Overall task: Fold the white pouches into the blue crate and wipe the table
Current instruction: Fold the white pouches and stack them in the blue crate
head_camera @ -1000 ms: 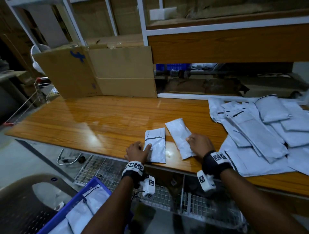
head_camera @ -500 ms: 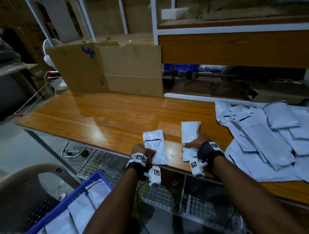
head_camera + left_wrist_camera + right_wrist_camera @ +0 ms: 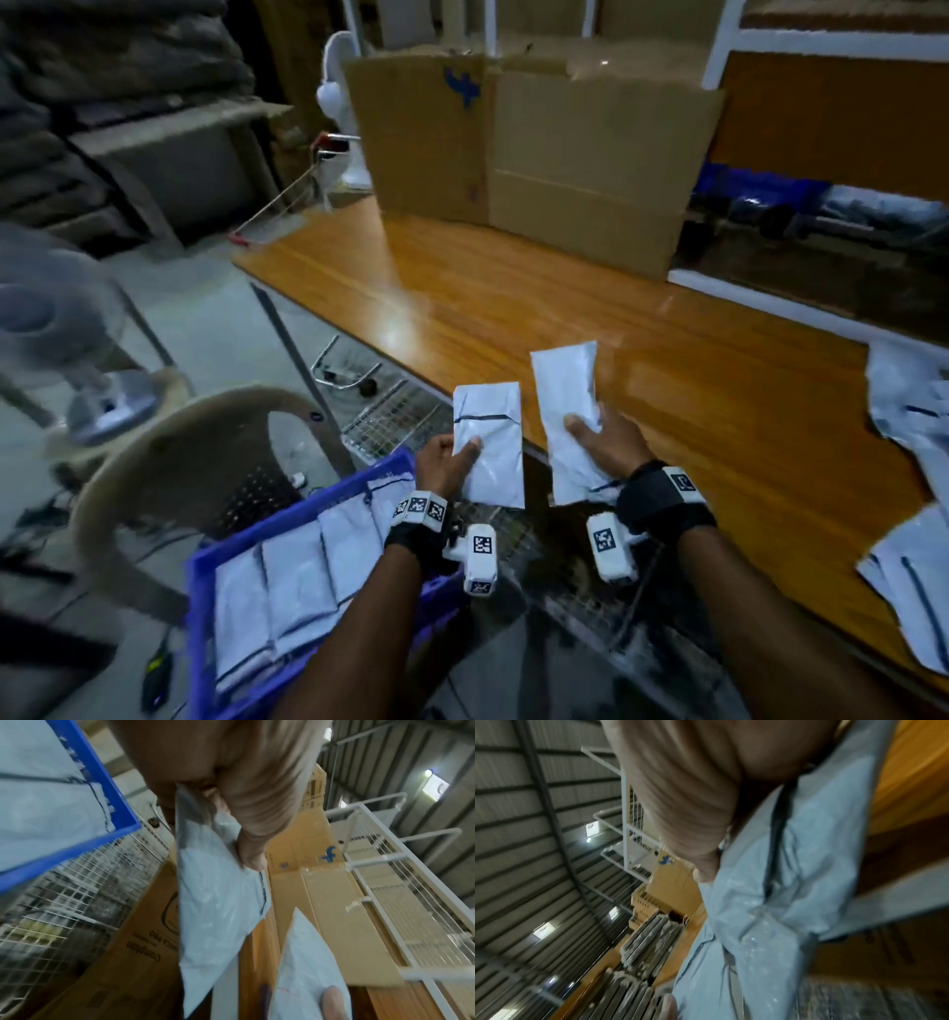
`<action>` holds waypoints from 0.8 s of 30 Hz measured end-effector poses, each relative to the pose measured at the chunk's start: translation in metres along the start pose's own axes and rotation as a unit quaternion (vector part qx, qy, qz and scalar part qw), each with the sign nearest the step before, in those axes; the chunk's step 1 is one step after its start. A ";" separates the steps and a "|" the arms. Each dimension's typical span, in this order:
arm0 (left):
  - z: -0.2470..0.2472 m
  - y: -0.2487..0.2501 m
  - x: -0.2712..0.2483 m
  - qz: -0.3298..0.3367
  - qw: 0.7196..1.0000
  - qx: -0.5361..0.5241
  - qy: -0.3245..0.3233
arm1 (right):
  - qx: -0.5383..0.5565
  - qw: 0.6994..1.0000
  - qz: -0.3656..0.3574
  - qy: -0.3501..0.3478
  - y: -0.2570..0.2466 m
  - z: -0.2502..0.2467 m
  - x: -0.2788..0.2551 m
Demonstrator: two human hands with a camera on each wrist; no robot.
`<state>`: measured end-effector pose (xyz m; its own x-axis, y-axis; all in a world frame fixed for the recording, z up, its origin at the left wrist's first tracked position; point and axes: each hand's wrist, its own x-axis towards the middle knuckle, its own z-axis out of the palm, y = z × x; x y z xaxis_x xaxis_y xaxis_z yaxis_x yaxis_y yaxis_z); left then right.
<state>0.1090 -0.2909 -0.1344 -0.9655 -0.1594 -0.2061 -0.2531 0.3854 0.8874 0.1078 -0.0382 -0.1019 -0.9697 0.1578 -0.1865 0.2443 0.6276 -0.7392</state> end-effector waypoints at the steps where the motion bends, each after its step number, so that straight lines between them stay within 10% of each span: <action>1: -0.014 -0.011 0.002 -0.007 1.000 -0.007 0.018 | 0.001 1.000 -0.013 -0.014 -0.012 0.018 0.003; 12: -0.148 -0.158 0.024 -0.155 0.985 0.027 0.068 | -0.017 0.984 0.029 -0.174 -0.085 0.213 0.025; 24: -0.175 -0.306 0.083 -0.299 0.945 0.128 -0.031 | -0.179 0.950 0.106 -0.235 -0.018 0.368 0.071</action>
<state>0.1174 -0.5810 -0.3505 -0.6443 -0.3675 -0.6707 -0.7541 0.4509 0.4774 0.0352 -0.3191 -0.3400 -0.7708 0.0042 -0.6370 0.3367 0.8515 -0.4019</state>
